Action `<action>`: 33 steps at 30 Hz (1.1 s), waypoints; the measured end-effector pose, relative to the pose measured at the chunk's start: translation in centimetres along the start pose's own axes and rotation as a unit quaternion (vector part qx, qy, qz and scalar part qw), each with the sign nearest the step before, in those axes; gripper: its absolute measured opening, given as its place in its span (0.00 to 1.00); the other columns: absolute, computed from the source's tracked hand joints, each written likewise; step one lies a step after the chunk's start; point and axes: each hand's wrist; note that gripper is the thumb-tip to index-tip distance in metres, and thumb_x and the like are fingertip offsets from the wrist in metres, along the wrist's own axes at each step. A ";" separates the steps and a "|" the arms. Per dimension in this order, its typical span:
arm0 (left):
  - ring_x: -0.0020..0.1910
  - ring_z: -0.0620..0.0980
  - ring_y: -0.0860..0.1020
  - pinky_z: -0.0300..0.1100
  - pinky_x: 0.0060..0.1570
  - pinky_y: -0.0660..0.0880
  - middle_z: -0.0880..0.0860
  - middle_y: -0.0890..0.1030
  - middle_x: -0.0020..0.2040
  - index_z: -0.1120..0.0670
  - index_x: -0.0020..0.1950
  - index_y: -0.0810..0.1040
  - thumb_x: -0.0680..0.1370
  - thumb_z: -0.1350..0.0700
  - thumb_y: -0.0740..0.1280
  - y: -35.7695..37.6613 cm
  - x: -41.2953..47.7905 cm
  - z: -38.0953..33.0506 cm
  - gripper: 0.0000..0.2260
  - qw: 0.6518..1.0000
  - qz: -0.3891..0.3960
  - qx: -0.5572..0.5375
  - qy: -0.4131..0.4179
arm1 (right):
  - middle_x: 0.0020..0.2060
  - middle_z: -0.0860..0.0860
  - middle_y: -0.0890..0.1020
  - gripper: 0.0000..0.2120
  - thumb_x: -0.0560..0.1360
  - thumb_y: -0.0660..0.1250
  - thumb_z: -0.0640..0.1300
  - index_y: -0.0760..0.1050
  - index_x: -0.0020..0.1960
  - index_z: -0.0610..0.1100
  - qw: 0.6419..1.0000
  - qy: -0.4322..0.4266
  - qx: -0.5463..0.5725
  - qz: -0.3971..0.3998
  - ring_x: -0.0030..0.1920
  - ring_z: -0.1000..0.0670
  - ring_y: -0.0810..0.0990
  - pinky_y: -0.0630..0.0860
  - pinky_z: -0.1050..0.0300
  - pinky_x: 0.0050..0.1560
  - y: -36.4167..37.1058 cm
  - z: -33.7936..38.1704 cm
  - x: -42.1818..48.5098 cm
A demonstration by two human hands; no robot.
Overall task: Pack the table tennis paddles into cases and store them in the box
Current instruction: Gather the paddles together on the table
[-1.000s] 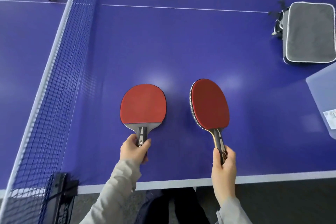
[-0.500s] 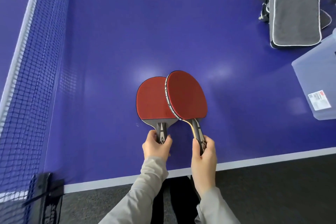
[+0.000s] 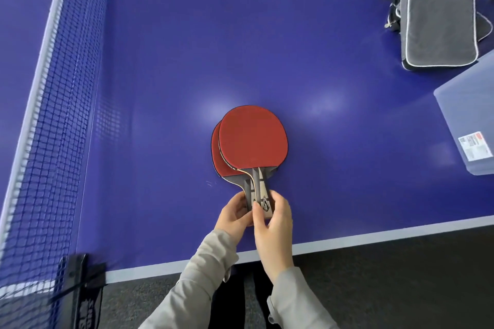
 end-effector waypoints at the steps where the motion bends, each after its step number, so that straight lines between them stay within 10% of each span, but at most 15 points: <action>1: 0.44 0.46 0.82 0.37 0.44 0.78 0.54 0.81 0.48 0.61 0.61 0.72 0.76 0.72 0.62 -0.2 0.1 0.1 0.15 1.000 0.001 -0.008 -0.007 | 0.48 0.55 0.74 0.16 0.76 0.66 0.45 0.71 0.62 0.43 1.000 -0.007 -0.009 -0.007 0.54 0.49 0.74 0.72 0.46 0.57 0.1 0.0 -0.1; 10: 0.42 0.55 0.76 0.51 0.47 0.76 0.56 0.78 0.41 0.61 0.56 0.75 0.81 0.58 0.53 -0.4 0.7 -0.4 0.13 0.988 0.018 -0.123 -0.087 | 0.53 0.50 0.74 0.17 0.75 0.68 0.43 0.72 0.63 0.42 1.000 -0.012 -0.003 0.000 0.56 0.47 0.73 0.72 0.42 0.55 0.7 -0.6 -0.7; 19: 0.35 0.55 0.73 0.43 0.29 0.72 0.55 0.70 0.35 0.55 0.36 0.63 0.63 0.40 0.69 1.6 1.6 -1.5 0.22 0.981 -0.149 0.091 -0.083 | 0.67 0.51 0.70 0.21 0.78 0.62 0.48 0.67 0.70 0.49 0.994 -0.059 -0.097 0.009 0.69 0.50 0.65 0.62 0.52 0.65 -2.2 -4.1 0.2; 26: 0.32 0.56 0.74 0.39 0.22 0.65 0.58 0.71 0.39 0.57 0.41 0.67 0.64 0.41 0.69 -0.6 0.2 -2.1 0.21 0.988 -0.140 0.041 -0.045 | 0.77 0.46 0.52 0.31 0.78 0.54 0.61 0.51 0.77 0.50 0.904 -0.130 -0.397 0.090 0.77 0.45 0.48 0.54 0.42 0.72 -3.9 -5.8 3.8; 33: 0.24 0.52 0.78 0.38 0.21 0.64 0.61 0.73 0.35 0.61 0.41 0.71 0.68 0.46 0.70 -10.6 -5.1 -1.2 0.19 0.970 -0.244 0.024 0.009 | 0.77 0.47 0.45 0.33 0.78 0.52 0.62 0.47 0.77 0.51 0.871 -0.111 -0.461 0.132 0.77 0.46 0.42 0.52 0.42 0.74 -4.0 -6.9 3.9</action>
Point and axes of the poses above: each hand's wrist, its own x-axis towards the middle knuckle, its own y-axis out of the palm, z = x × y
